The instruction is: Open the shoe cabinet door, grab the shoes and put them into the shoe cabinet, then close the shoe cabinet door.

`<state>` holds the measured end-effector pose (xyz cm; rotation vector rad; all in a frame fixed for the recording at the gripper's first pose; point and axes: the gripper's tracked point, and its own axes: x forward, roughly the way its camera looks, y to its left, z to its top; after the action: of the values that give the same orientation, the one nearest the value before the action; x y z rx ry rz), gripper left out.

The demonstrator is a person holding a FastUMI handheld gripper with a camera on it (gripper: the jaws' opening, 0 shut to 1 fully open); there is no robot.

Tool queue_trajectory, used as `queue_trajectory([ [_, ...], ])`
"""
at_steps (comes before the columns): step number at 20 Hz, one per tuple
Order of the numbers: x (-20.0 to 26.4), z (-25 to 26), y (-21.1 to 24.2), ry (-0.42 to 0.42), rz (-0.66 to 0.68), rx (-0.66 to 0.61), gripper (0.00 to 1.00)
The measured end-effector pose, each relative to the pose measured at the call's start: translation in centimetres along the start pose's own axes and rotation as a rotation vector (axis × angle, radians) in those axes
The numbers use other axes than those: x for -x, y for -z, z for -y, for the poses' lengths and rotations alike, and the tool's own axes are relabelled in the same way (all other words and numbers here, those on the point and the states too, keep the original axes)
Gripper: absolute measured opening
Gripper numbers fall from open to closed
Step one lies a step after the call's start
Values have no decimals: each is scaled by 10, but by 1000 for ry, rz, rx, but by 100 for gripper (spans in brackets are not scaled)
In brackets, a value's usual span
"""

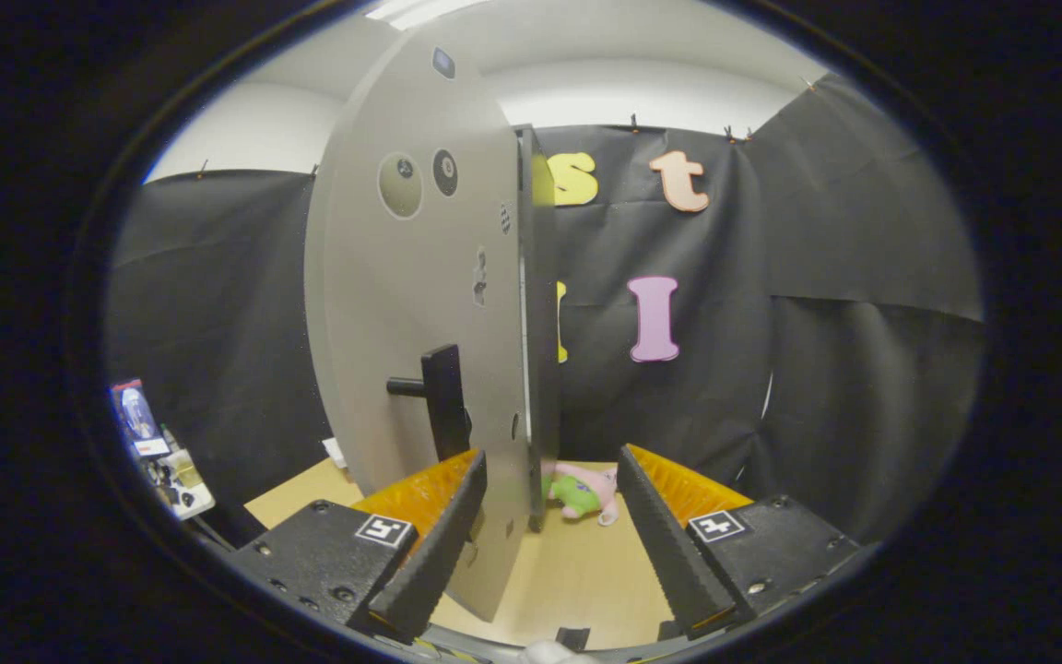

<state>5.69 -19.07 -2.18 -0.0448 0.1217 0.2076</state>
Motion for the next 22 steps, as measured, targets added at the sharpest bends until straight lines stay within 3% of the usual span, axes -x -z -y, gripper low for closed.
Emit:
queue_trajectory([
  [13, -17, -102, 5, 71, -4, -45, 95],
  [22, -74, -190, 21, 26, -27, -36, 95],
])
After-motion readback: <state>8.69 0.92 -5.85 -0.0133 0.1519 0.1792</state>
